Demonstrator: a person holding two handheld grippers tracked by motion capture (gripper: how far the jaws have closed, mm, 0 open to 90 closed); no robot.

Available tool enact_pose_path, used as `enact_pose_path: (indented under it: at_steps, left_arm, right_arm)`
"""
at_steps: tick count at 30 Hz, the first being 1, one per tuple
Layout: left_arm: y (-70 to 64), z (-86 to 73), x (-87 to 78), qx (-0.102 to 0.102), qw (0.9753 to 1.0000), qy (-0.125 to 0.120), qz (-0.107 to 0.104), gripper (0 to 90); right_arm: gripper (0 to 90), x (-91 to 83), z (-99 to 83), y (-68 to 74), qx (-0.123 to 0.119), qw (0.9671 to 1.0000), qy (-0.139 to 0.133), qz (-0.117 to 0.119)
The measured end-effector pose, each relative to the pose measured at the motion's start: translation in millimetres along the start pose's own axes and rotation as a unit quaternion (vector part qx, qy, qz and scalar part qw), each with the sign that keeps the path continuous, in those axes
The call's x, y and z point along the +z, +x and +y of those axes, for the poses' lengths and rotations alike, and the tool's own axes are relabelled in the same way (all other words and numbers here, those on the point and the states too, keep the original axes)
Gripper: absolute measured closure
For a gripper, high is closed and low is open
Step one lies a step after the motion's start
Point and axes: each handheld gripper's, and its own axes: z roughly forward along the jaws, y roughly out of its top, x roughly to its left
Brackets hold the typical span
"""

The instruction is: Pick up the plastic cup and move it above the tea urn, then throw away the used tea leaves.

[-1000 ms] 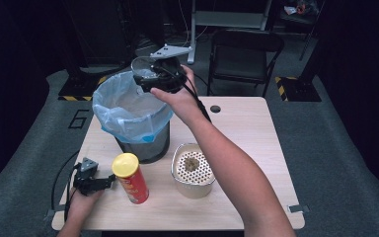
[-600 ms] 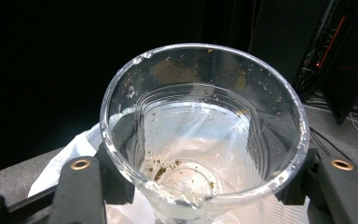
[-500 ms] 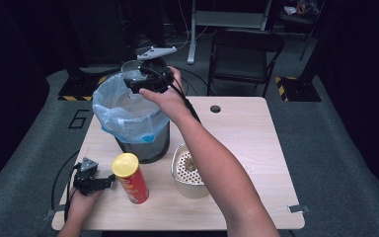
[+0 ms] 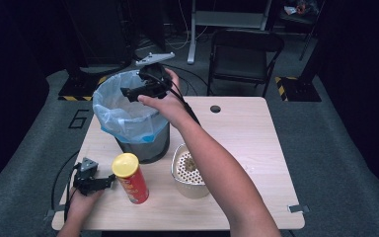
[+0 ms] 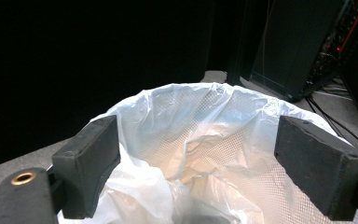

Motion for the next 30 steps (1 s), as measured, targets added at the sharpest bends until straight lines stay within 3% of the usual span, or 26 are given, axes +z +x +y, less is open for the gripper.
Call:
enact_pose_path:
  at_steps: [6,8,13,17,21,24,30]
  left_arm:
    - [-0.5,-0.5,-0.9,0.000,1.0000,0.000,0.005,13.9]
    - [-1.4,-1.6,-0.1,-0.006,0.9999,-0.009,0.007,14.0]
    - [-1.5,-0.1,-1.6,-0.009,0.9999,-0.001,0.006,14.6]
    - [-1.5,0.6,-5.3,-0.006,0.9999,0.009,-0.002,15.3]
    - [-2.9,2.4,-10.1,-0.014,0.9998,-0.013,-0.005,15.4]
    - [-3.0,3.8,-12.9,-0.016,0.9998,-0.011,-0.007,15.5]
    - [-5.6,4.5,-17.2,-0.018,0.9997,-0.011,-0.009,15.8]
  right_arm:
    - [16.5,-21.1,-8.3,-7.2,0.002,0.9997,-0.024,0.004]
    - [20.7,-36.3,-15.3,-12.6,-0.001,0.9995,-0.033,0.005]
    - [23.0,-56.0,-25.5,-19.6,0.002,0.9992,-0.039,0.002]
    - [27.9,-79.1,-40.9,-25.6,-0.011,0.9987,-0.043,-0.025]
    - [29.6,-100.7,-61.8,-34.7,-0.018,0.9975,-0.048,-0.048]
    - [29.9,-106.7,-69.9,-37.5,-0.017,0.9973,-0.044,-0.056]
    - [29.9,-126.0,-107.0,-46.5,-0.007,0.9968,-0.033,-0.073]
